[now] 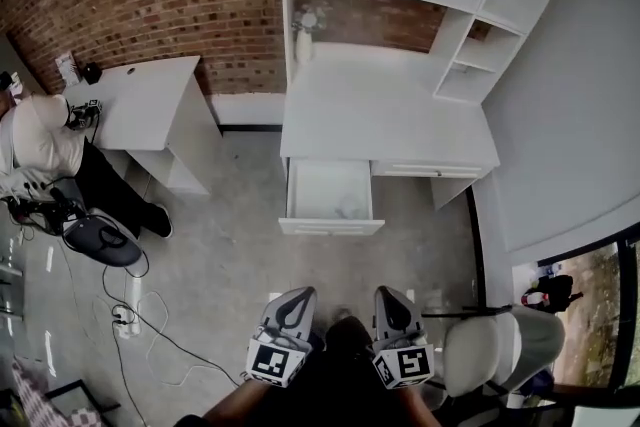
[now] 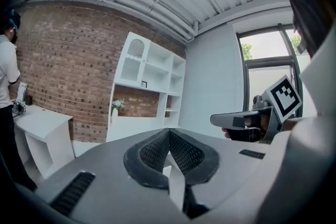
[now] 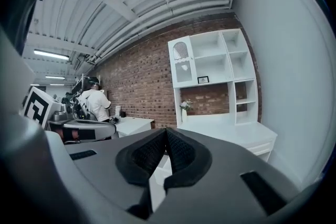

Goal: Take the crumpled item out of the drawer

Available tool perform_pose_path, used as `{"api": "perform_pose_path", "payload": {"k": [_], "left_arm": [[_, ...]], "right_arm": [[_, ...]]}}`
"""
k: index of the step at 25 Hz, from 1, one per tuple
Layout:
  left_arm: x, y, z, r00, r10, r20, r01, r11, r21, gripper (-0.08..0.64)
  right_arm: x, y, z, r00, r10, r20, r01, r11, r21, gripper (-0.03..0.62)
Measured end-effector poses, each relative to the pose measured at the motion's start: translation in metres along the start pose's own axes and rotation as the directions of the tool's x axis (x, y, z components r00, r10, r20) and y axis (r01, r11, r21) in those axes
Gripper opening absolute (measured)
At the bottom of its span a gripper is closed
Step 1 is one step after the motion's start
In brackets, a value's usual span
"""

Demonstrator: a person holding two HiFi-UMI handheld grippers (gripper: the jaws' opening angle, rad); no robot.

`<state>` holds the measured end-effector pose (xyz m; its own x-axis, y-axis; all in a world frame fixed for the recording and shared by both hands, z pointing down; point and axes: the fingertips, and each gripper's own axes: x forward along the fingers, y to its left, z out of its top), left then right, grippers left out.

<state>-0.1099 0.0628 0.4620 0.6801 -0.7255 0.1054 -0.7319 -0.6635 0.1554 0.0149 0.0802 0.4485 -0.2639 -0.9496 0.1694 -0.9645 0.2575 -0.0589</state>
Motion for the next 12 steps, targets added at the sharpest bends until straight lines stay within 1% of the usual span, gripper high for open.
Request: {"api": "perform_pose_path", "payload": {"k": [3, 6, 10, 12], "left_arm": [[0.033, 0.023, -0.006, 0.999, 0.005, -0.042, -0.005, 1.000, -0.002, 0.023], [0.071, 0.037, -0.008, 0.998, 0.010, -0.055, -0.009, 1.000, 0.011, 0.023], [0.127, 0.054, -0.016, 0.995, 0.023, -0.097, -0.021, 1.000, 0.015, 0.023], [0.157, 0.060, -0.020, 0.991, 0.015, -0.129, -0.013, 1.000, 0.019, 0.023]], "right_arm": [[0.039, -0.015, 0.003, 1.000, 0.012, -0.006, -0.012, 1.000, 0.004, 0.012], [0.077, -0.038, -0.003, 0.999, 0.023, -0.025, -0.023, 1.000, 0.008, 0.012], [0.126, -0.077, -0.003, 0.999, 0.039, -0.037, -0.038, 0.999, 0.023, 0.012], [0.151, -0.099, -0.002, 0.998, 0.051, -0.042, -0.050, 0.998, 0.024, 0.012]]}}
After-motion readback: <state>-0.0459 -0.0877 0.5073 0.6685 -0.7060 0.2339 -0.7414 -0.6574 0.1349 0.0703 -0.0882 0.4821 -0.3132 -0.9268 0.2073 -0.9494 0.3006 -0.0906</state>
